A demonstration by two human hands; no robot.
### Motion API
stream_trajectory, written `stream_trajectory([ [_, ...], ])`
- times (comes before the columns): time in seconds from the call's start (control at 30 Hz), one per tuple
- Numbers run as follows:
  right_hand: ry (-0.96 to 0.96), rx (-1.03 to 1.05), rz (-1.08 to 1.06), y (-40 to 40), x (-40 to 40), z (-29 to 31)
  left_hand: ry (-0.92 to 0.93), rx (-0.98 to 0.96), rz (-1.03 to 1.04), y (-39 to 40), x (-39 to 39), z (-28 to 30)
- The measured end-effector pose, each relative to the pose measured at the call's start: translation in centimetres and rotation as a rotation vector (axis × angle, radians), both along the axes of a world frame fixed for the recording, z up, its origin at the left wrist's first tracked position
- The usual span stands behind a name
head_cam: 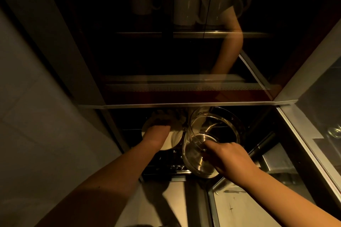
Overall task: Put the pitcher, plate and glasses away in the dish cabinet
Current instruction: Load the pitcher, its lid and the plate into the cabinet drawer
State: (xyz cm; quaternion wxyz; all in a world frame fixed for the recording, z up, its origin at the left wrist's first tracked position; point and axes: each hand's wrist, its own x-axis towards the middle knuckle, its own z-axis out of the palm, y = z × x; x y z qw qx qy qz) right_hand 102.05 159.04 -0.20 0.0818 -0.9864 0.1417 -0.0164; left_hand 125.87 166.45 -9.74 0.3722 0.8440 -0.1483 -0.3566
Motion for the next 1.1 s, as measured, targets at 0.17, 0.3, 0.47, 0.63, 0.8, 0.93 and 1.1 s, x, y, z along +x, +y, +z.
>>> stream_trajectory([
  [0.17, -0.023, 0.009, 0.005, 0.1, -0.2, -0.2, 0.011, 0.037, -0.043, -0.5, 0.4, 0.0],
  [0.3, -0.016, 0.017, -0.008, -0.2, -0.2, 0.0, -0.108, 0.093, -0.115, -1.4, 0.9, 0.8],
  [0.47, -0.013, 0.000, -0.013, -0.2, -0.2, 0.3, -0.103, 0.054, -0.040, -1.3, 0.9, 0.9],
  [0.63, -0.010, 0.006, -0.021, -0.2, 0.0, 0.5, -0.135, 0.075, -0.079, -1.4, 0.7, 2.1],
  [0.8, -0.006, 0.013, -0.020, -0.3, -0.1, 0.5, -0.670, 0.188, -0.526, 1.3, -0.7, 1.8],
  [0.93, 0.003, 0.013, -0.018, -0.2, -0.1, 0.6, -0.820, 0.271, -0.721, 2.7, -0.8, 1.5],
  [1.1, -0.012, 0.021, -0.029, -0.1, -0.1, 1.0, -0.897, 0.368, -0.755, 2.6, -1.5, 0.7],
])
